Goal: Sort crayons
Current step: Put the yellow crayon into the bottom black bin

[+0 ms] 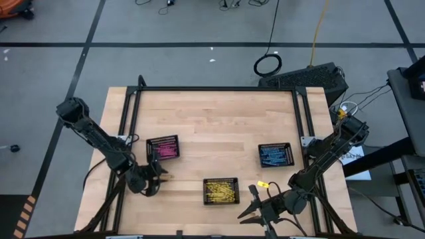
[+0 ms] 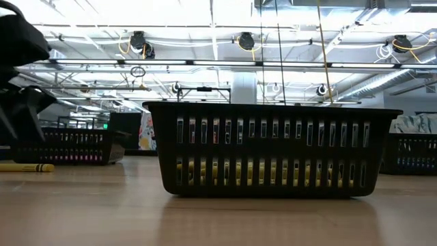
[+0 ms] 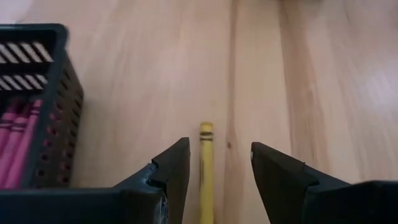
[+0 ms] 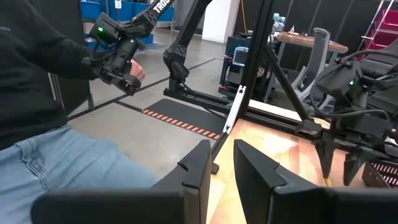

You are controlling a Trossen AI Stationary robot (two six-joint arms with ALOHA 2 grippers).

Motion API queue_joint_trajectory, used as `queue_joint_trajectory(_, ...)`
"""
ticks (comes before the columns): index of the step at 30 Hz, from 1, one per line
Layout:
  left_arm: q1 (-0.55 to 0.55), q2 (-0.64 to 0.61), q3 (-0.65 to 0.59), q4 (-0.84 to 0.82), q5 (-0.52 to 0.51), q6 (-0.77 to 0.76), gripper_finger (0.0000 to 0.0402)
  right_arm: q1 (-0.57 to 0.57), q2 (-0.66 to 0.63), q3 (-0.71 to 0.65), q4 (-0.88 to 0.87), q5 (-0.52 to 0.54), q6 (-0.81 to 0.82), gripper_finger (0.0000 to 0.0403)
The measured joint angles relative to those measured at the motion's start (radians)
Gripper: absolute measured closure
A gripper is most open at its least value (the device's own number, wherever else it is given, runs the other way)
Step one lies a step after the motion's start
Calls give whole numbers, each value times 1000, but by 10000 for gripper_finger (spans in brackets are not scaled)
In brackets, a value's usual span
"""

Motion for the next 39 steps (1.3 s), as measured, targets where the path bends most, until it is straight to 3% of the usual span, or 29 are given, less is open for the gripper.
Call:
queue_joint_trajectory(12, -7, 60, 0, -52, 20, 12, 232, 0, 0, 0, 0, 0, 0, 348)
queue_joint_trajectory(29, -7, 147, 2, 57, 49, -28, 391, 6, 0, 0, 32, 0, 29, 348)
queue_joint_trajectory(35, -7, 149, 95, 83, 79, -30, 394, 20, 0, 0, 59, 0, -19, 348)
queue_joint_trajectory(39, -7, 149, 186, 126, 70, 59, 393, 19, 0, 0, 60, 1, -20, 348)
